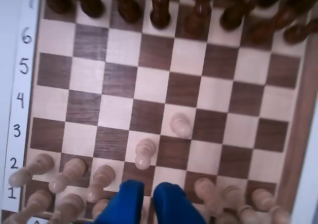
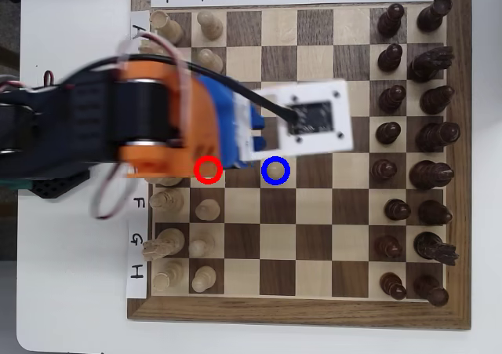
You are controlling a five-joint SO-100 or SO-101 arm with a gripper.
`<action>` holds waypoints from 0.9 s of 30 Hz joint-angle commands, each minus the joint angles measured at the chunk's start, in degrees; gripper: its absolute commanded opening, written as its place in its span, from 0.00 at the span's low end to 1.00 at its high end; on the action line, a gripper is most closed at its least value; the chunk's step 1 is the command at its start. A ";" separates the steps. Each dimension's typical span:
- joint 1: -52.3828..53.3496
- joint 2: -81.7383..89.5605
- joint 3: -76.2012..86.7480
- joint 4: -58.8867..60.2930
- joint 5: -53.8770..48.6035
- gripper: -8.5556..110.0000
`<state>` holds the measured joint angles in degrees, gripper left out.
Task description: Move the piece to destination
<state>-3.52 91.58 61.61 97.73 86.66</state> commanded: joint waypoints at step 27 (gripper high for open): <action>58.89 55.11 40.78 -33.93 -72.33 0.07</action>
<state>38.76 133.95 91.76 75.41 27.51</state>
